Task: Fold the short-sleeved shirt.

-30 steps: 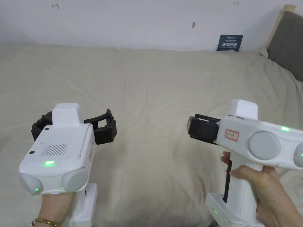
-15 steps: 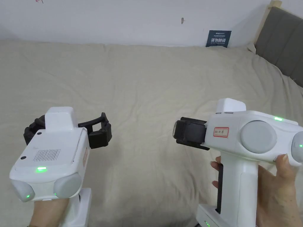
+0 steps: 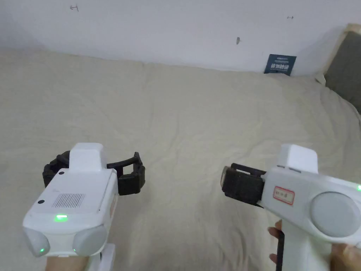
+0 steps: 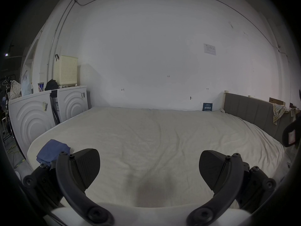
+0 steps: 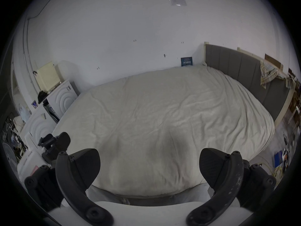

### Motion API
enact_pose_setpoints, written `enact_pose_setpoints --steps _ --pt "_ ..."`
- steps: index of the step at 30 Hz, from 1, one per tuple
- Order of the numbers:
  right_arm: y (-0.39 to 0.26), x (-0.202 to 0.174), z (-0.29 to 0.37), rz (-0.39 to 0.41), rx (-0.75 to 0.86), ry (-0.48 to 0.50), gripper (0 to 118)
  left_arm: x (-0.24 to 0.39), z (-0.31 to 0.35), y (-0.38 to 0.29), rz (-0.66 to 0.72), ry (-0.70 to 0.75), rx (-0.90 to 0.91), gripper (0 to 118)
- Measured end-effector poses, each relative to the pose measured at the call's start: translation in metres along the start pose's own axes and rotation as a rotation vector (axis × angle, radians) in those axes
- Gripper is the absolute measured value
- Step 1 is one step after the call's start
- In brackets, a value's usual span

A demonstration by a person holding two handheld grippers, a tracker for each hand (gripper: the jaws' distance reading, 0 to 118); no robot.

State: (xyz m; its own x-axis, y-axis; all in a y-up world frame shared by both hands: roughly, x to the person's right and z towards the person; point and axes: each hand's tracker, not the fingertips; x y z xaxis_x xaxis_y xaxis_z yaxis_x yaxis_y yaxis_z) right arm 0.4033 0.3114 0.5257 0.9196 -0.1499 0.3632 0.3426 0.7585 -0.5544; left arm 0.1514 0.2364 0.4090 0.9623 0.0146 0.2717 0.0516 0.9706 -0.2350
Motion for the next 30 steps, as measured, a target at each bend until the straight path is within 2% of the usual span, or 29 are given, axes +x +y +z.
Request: enact_pose_setpoints --steps 3,5,9,12,14,20,23,25,27,28,30 --pt "-0.010 -0.008 -0.020 0.058 -0.013 -0.033 118 -0.006 -0.010 -0.005 0.029 0.021 -0.070 118" --pt "-0.022 -0.010 -0.043 0.078 -0.019 -0.034 118 -0.012 -0.022 -0.011 0.053 0.044 -0.139 118" --pt "-0.042 -0.014 -0.096 0.174 -0.036 -0.030 118 -0.030 -0.059 -0.035 0.130 0.100 -0.288 118" --pt "-0.046 -0.018 -0.155 0.150 -0.132 -0.056 118 -0.044 -0.096 -0.051 0.193 0.117 -0.378 118" --pt "-0.041 -0.022 -0.193 0.131 -0.130 -0.041 118 -0.050 -0.127 -0.061 0.228 0.134 -0.407 118" --pt "-0.006 -0.041 -0.307 0.091 -0.144 -0.087 118 -0.056 -0.245 -0.076 0.221 0.174 -0.499 118" --pt "0.008 -0.053 -0.358 0.107 -0.154 -0.102 118 -0.061 -0.293 -0.078 0.227 0.198 -0.533 118" --pt "0.009 -0.062 -0.382 0.139 -0.153 -0.099 118 -0.065 -0.315 -0.082 0.241 0.218 -0.538 118" --pt "0.006 -0.067 -0.400 0.148 -0.173 -0.091 118 -0.066 -0.331 -0.092 0.244 0.271 -0.626 118" --pt "0.001 -0.069 -0.406 0.140 -0.214 -0.098 118 -0.060 -0.333 -0.095 0.191 0.263 -0.652 118" --pt "0.000 -0.072 -0.399 0.141 -0.183 -0.110 118 -0.051 -0.326 -0.092 0.153 0.305 -0.595 118"
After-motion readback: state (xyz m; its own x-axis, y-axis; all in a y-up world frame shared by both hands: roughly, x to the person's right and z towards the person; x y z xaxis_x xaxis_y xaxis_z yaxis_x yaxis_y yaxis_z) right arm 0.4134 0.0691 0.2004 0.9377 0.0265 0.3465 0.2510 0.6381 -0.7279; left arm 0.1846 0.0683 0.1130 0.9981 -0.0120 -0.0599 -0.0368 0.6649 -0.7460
